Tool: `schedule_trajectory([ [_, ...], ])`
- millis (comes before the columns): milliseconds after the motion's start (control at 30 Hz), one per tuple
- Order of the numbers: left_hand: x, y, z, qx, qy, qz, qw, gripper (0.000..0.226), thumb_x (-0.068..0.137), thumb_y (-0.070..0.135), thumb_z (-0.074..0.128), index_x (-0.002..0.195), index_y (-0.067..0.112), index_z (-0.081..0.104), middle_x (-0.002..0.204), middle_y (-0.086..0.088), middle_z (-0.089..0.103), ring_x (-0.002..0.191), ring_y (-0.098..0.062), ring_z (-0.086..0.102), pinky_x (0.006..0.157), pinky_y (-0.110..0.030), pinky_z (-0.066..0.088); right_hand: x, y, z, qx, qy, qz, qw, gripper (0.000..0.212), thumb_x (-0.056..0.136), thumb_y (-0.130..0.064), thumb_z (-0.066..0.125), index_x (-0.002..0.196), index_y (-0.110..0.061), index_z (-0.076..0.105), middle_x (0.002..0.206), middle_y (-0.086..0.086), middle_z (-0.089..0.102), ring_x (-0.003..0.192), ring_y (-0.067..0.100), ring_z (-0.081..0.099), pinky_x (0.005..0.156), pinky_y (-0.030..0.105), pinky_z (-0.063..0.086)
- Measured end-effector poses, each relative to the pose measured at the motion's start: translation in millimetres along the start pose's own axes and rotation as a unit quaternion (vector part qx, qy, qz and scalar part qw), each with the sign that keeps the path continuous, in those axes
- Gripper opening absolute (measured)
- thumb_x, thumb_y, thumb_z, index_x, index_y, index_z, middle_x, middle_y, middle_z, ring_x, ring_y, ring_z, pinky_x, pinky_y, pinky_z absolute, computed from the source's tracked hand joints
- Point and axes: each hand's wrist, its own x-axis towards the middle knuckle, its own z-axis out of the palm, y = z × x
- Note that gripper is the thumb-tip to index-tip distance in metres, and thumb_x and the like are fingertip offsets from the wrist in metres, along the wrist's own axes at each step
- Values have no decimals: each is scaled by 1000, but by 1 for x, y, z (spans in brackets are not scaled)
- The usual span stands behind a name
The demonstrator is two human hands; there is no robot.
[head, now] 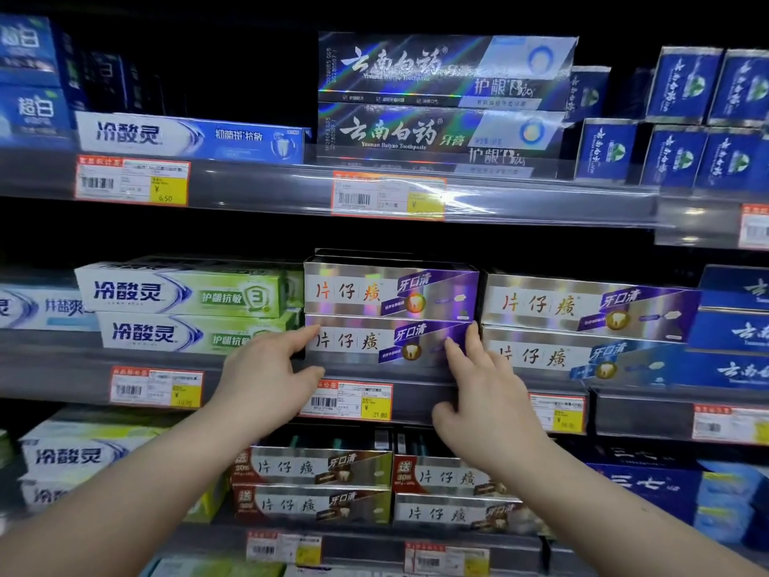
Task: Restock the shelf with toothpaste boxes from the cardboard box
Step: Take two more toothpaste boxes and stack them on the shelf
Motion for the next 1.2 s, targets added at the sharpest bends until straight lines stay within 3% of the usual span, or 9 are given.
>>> schedule_trajectory([
  [200, 0, 2, 3, 53, -11, 9, 998, 60, 84, 37, 56, 139, 34, 32, 122, -3, 52, 117, -21, 44, 96, -33, 33, 1, 2, 1, -2, -3, -1, 1000, 69, 85, -29, 46, 145, -24, 12, 157, 4, -6, 139, 24, 16, 110, 37, 26],
  [333, -10, 0, 5, -17, -13, 9, 1000, 64, 83, 34, 60, 140, 32, 31, 129, -1, 48, 110, -25, 50, 100, -38, 39, 0, 6, 1, 17, 4, -6, 1000, 68, 85, -28, 46, 145, -24, 14, 157, 2, -5, 139, 22, 17, 111, 36, 24],
  [467, -20, -6, 13, -66, 30, 40, 997, 62, 82, 28, 63, 137, 31, 36, 140, 6, 40, 125, -21, 39, 107, -46, 33, 0, 9, 5, 35, 27, -19, 999, 67, 86, -29, 46, 145, -24, 15, 157, 0, -4, 138, 21, 18, 111, 36, 23],
  [567, -19, -9, 20, -88, 70, 40, 993, 54, 80, 24, 65, 131, 26, 47, 138, 5, 45, 131, -15, 32, 111, -47, 29, 0, 11, 9, 47, 36, -16, 998, 66, 87, -31, 47, 145, -25, 16, 157, -2, -3, 139, 19, 15, 113, 36, 20],
  [667, -15, -8, 18, -99, 77, 32, 992, 47, 79, 25, 67, 124, 21, 54, 125, 9, 49, 120, -8, 36, 109, -44, 31, 0, 12, 6, 45, 16, -16, 999, 65, 87, -29, 49, 144, -23, 20, 157, -1, -3, 138, 19, 14, 114, 36, 19],
  [767, -11, -5, 8, -104, 43, 15, 994, 46, 78, 30, 68, 122, 20, 55, 116, 14, 43, 112, -2, 31, 105, -37, 31, -2, 12, -8, 68, -27, -4, 997, 64, 87, -25, 52, 144, -22, 23, 157, 0, 1, 139, 18, 15, 114, 35, 21],
  [933, -9, -3, -17, -50, -45, -13, 998, 54, 73, 44, 60, 118, 14, 59, 122, -5, 55, 116, -25, 46, 95, -31, 33, -3, 6, -39, 84, -75, 6, 994, 60, 82, -17, 58, 138, -14, 38, 151, 9, 28, 134, 30, 30, 108, 42, 31],
  [1033, -14, 2, -40, -40, -81, -65, 994, 53, 76, 34, 69, 123, 12, 56, 131, -11, 50, 125, -28, 40, 102, -32, 31, -3, -2, -59, 87, -89, 4, 992, 56, 78, -17, 58, 132, -10, 46, 141, 14, 42, 125, 38, 41, 103, 45, 36],
  [1200, -30, 26, -94, -43, -157, -146, 976, 52, 80, 28, 66, 127, 11, 52, 131, -10, 44, 121, -28, 46, 100, -33, 39, -9, -28, -112, 79, -166, 20, 983, 57, 84, -18, 60, 136, -13, 40, 144, 10, 38, 131, 34, 34, 108, 44, 31],
])
